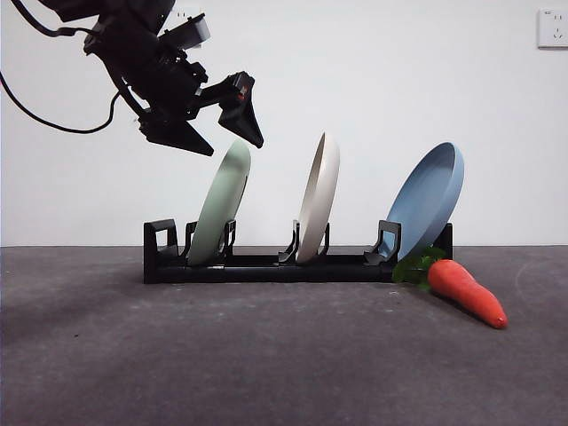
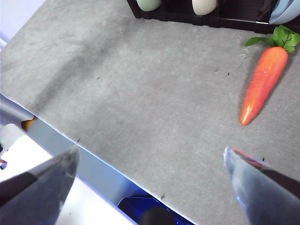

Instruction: Take the green plate from the plate rack,put the plate on the table,take the carrot from the table,put the carrot in the plate

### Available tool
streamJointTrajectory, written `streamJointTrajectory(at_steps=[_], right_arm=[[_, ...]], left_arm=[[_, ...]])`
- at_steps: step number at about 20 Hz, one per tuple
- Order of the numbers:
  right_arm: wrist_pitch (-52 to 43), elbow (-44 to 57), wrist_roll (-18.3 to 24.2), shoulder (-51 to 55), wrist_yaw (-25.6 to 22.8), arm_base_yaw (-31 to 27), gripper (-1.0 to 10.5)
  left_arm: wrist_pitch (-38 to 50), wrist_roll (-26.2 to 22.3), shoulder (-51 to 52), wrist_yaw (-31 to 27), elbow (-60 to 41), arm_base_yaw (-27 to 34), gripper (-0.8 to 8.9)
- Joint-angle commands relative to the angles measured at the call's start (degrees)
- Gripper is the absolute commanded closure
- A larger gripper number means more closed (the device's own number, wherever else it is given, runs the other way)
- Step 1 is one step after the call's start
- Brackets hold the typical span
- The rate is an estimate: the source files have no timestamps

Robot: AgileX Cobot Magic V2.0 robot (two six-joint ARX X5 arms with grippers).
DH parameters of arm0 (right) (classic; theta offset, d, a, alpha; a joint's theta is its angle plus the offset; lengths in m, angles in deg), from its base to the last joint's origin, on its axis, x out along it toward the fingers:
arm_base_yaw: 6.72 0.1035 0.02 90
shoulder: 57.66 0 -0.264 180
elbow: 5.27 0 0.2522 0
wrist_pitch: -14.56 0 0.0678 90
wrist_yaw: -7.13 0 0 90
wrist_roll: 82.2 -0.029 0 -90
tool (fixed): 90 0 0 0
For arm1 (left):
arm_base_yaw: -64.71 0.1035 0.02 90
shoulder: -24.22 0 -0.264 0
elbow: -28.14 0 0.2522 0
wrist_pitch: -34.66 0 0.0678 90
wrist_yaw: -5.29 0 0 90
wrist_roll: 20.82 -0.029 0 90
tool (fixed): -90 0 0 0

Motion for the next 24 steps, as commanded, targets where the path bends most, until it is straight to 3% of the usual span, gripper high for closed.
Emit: streamJointTrajectory(at_steps=[1, 4, 5, 8, 11, 15, 24], right_arm=[[0.0, -0.2, -0.39, 0.02, -0.07, 0.15, 3.8], [0.0, -0.2, -0.39, 0.02, -0.07, 0.15, 3.8], [0.0, -0.2, -0.42, 0.02, -0.07, 0.15, 3.8], [0.0, -0.2, -0.39, 0.02, -0.07, 0.15, 3.8], [0.0, -0.2, -0.39, 0.02, -0.07, 0.15, 3.8], [0.0, -0.2, -0.39, 0.02, -0.07, 0.15, 3.8], [-0.02, -0.2, -0.35, 0.02, -0.07, 0.15, 3.8]], left_arm=[[0.9, -0.68, -2.03, -0.74, -0.13, -0.33, 2.52], [0.42, -0.66, -3.56, -0.76, -0.13, -0.59, 2.57], [0.42, -0.63, -3.76, -0.74, -0.13, -0.68, 3.09], [0.72, -0.63, -3.76, -0.48, -0.13, -0.98, 6.67], [0.79, -0.44, -3.76, -0.09, -0.13, -0.98, 8.08], [0.57, -0.07, -3.72, 0.24, -0.13, -0.96, 8.21], [0.92, 5.95, -1.38, 3.32, -0.07, -0.2, 8.21]])
